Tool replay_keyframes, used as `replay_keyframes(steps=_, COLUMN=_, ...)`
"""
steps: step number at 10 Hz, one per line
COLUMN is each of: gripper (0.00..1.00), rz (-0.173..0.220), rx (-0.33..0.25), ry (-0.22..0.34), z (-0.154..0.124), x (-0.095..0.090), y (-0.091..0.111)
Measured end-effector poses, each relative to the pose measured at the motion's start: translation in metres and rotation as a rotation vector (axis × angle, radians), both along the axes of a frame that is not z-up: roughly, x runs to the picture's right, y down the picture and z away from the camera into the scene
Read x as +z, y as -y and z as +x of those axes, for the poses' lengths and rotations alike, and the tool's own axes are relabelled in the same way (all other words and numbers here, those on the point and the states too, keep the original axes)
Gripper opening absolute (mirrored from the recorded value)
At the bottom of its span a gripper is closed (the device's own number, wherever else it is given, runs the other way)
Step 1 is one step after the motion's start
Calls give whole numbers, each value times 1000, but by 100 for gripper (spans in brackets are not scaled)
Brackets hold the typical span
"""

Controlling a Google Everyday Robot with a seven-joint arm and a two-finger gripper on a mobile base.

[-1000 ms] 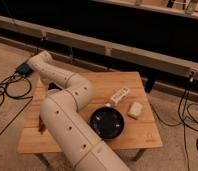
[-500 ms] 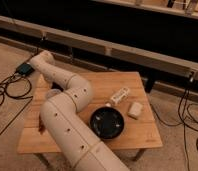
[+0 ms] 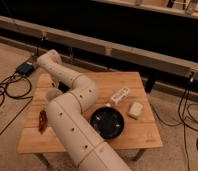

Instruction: Push the eraser across the table

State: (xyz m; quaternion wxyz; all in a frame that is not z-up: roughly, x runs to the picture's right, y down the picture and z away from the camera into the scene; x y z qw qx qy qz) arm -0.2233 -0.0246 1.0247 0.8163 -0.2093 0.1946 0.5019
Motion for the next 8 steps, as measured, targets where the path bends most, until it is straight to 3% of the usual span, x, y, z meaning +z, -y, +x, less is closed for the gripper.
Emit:
replay_keyframes(steps=5, gripper=65, rz=25, rx=57, ry=-82, z=44, x=2, y=18)
replay_keyframes(steps=8, gripper=65, rz=19, rx=89, ry=-78, z=42, x=0, y=18)
